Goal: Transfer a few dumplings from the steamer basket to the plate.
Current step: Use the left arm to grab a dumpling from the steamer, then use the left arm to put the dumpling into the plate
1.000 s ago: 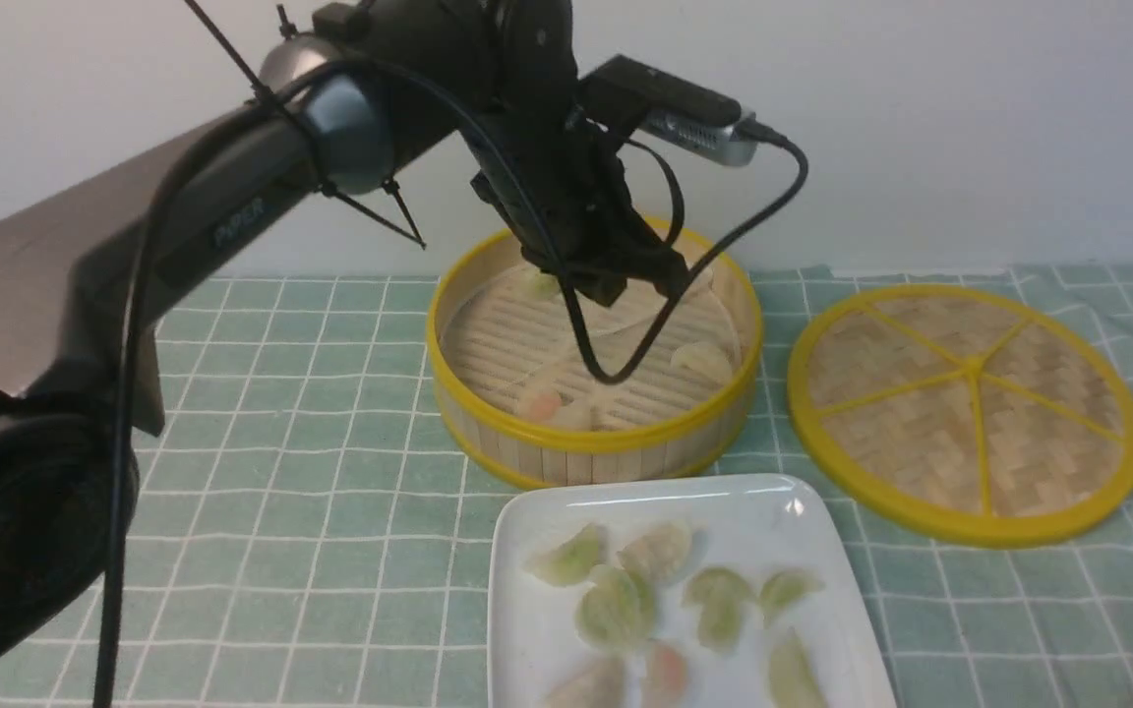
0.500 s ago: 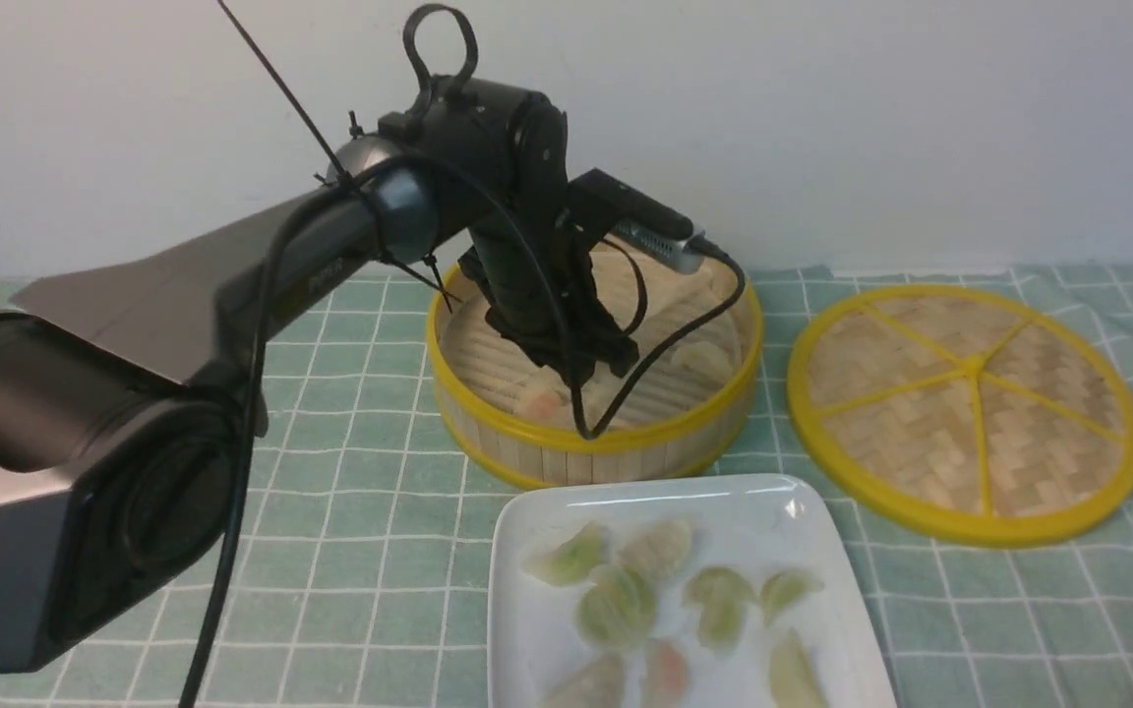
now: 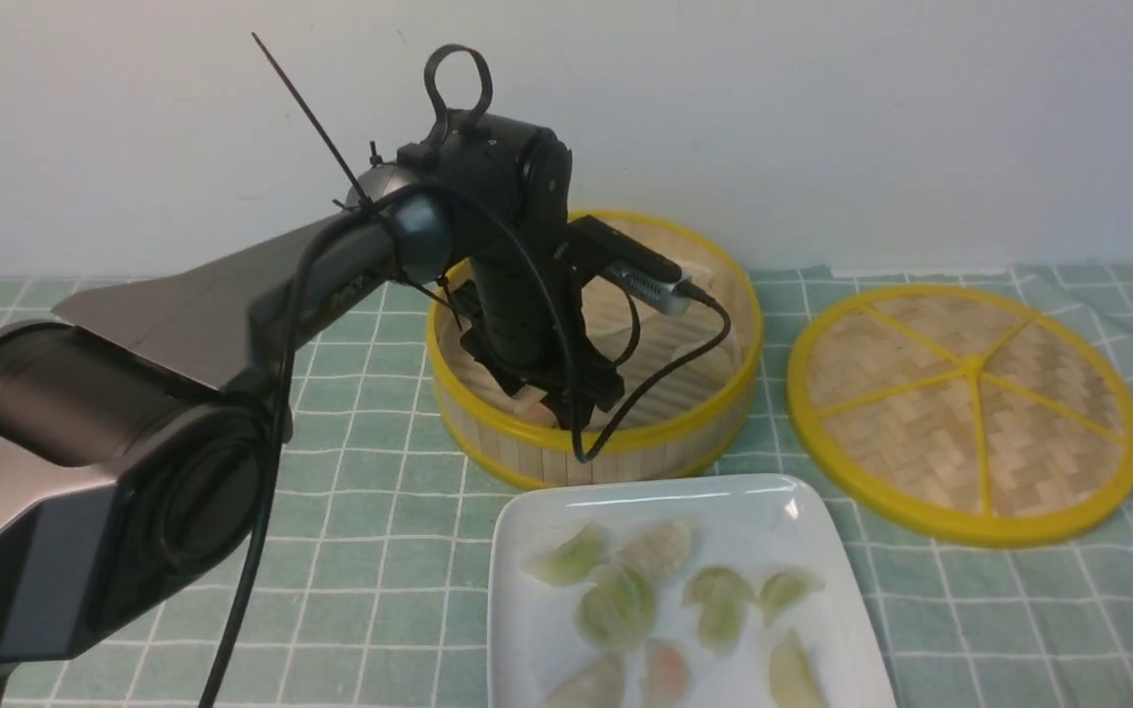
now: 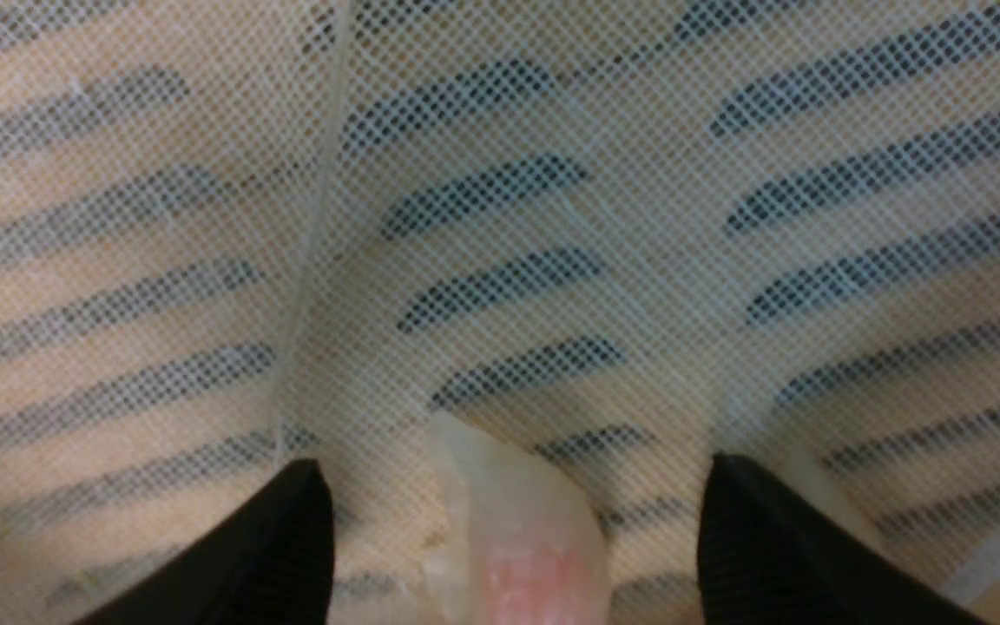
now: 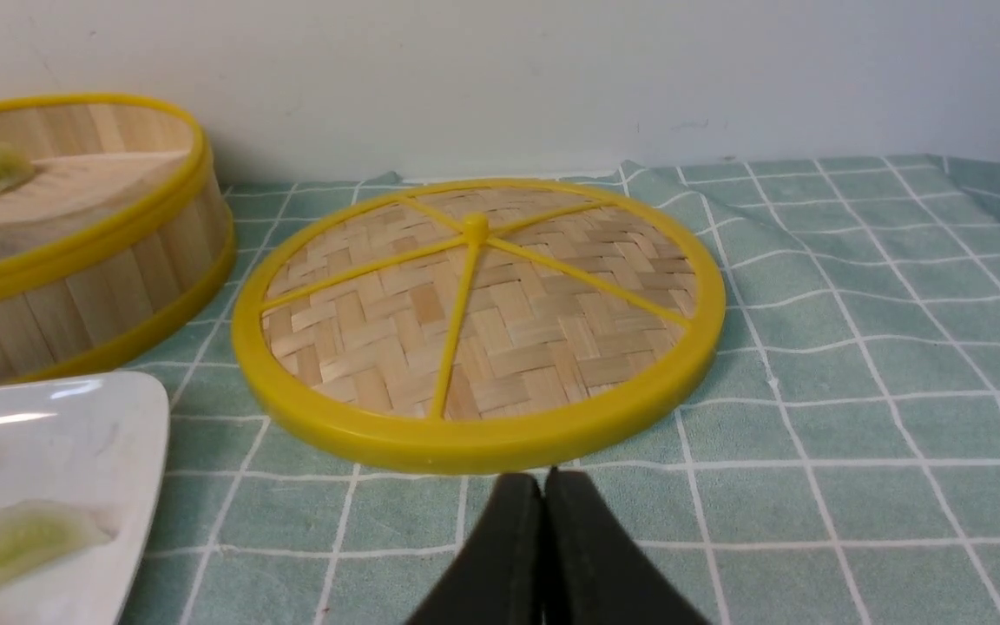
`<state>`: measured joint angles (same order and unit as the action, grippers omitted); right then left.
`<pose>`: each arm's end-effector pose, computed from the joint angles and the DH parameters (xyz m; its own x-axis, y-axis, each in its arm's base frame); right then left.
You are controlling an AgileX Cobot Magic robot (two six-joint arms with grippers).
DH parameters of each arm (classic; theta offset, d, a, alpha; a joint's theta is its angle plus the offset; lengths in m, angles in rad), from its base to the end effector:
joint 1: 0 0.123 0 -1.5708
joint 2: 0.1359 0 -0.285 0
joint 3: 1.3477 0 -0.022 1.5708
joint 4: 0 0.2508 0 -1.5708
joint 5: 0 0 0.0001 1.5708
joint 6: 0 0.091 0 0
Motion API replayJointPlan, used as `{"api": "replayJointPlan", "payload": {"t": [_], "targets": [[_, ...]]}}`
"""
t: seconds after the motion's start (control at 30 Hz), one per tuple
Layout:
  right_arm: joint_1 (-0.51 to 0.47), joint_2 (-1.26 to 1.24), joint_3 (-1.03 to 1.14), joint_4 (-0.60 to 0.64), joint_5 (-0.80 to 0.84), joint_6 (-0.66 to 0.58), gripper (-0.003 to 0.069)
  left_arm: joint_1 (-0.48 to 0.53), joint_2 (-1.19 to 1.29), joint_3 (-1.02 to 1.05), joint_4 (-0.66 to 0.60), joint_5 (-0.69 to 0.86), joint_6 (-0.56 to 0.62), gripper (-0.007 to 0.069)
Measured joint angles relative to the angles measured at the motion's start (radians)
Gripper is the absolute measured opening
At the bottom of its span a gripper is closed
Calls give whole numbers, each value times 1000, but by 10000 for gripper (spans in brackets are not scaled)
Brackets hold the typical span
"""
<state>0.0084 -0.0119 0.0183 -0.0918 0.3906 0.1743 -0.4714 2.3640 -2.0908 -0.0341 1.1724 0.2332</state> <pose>0.0520 -0.0027 0.1727 -0.3000 0.0867 -0.9500 0.0519 0.9959 0.0745 0.4423 -0.2287 0.1799 -0.7496 0.6269 -0.2126 0.6388 0.7692 0.0161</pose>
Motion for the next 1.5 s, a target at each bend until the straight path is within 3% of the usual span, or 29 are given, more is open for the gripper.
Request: {"api": "replayJointPlan", "payload": {"t": [0.17,0.63,0.7,0.77,0.83,0.87,1.23,1.4,1.5], "targets": [[0,0,0,0,0,0,-15,0,0,-93,-14,46,-23,511],[0,0,0,0,0,0,-15,-1,73,-105,-14,53,-26,507],[0,0,0,0,0,0,-15,-2,73,-105,-9,53,-27,447],[0,0,0,0,0,0,-15,-2,73,-109,0,52,-27,341],[0,0,0,0,0,0,-15,-2,74,-121,0,56,-28,177],[0,0,0,0,0,0,-15,-2,74,-129,0,59,-28,149],[0,0,0,0,0,0,-15,-3,-103,-181,-22,59,-91,165],[0,0,0,0,0,0,-15,-20,-266,-34,-108,59,-104,165],[0,0,0,0,0,0,-15,-81,-340,142,-139,60,-73,165]]}}
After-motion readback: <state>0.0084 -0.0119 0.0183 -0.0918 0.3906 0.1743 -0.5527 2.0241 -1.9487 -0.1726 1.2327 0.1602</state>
